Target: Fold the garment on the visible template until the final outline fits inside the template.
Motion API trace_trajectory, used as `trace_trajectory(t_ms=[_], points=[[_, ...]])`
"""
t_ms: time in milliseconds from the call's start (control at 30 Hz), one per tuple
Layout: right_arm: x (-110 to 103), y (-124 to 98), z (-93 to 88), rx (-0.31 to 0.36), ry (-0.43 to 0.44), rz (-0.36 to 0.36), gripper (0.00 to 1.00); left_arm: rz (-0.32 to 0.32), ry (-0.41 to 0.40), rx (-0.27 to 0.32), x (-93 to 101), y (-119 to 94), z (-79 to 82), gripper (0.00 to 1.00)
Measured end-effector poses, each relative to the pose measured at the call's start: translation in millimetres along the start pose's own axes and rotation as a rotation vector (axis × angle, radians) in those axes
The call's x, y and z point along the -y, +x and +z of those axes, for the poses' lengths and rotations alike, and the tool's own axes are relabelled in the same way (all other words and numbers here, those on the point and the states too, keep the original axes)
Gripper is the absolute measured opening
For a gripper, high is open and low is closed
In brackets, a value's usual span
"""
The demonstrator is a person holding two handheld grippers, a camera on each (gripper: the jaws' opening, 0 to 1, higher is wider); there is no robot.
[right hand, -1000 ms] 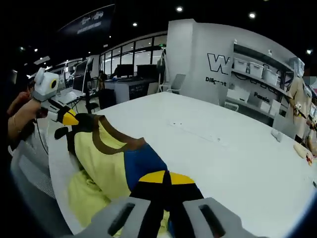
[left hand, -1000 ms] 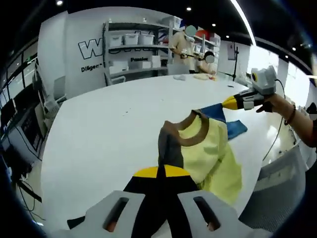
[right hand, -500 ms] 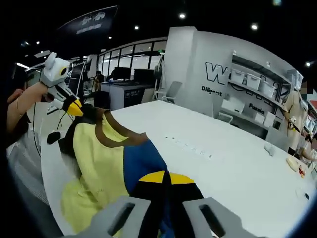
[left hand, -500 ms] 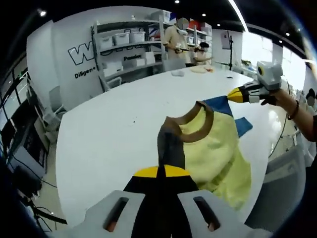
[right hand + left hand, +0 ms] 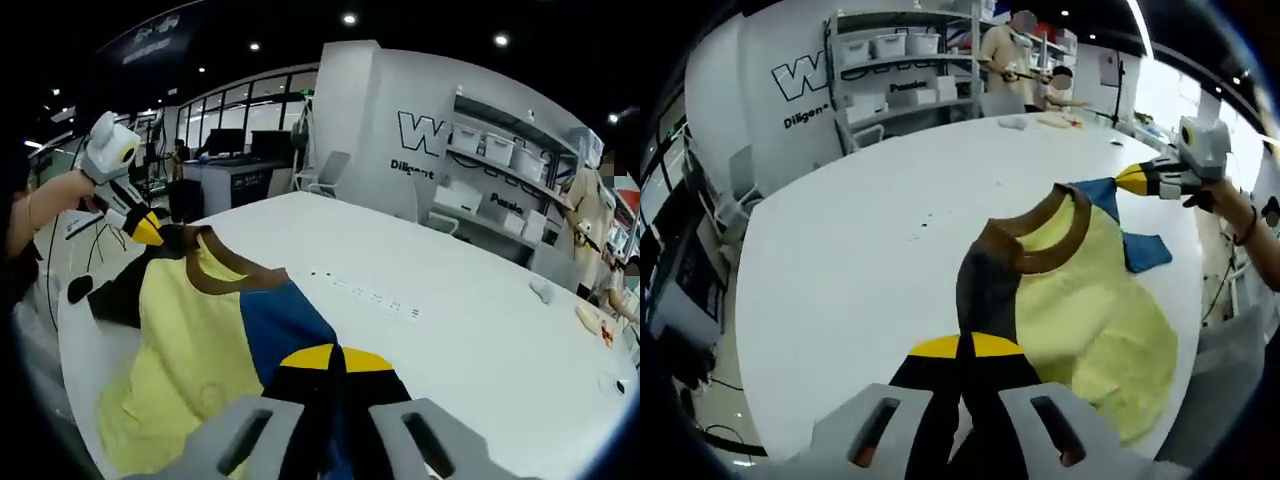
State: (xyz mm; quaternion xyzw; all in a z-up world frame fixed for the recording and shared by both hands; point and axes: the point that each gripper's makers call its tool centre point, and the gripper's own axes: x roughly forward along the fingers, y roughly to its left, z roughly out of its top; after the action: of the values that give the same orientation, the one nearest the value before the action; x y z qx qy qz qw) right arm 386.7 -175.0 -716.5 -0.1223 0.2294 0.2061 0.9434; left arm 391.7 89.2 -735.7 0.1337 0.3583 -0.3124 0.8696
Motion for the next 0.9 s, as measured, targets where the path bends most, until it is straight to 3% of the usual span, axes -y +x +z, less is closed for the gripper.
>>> trace_trajectory(t_ms=[267, 367, 400, 800, 900], points=[[7, 51, -18.4, -0.074, 0.028, 0.002, 0.00, 0.046, 0.047, -0.065, -30.6, 49, -1.7, 0.00], [10, 65, -25.6, -0.104, 0.029, -0.009, 0.00, 0.064, 0.089, -0.045, -38.9, 63, 0.8, 0.00], [13, 74, -28.7, -0.106, 0.033, -0.014, 0.00, 0.075, 0.079, -0.064, -44.1, 72, -2.8, 0.00], [21, 117, -61.8, -0.193, 0.033, -0.043, 0.00, 0.180, 0.120, -0.118, -70.6, 117, -19.2, 0.00], [22, 123, -69.1, -0.215, 0.015, -0.046, 0.00, 0.192, 0.157, -0.098, -74.3, 122, -16.8, 0.00]])
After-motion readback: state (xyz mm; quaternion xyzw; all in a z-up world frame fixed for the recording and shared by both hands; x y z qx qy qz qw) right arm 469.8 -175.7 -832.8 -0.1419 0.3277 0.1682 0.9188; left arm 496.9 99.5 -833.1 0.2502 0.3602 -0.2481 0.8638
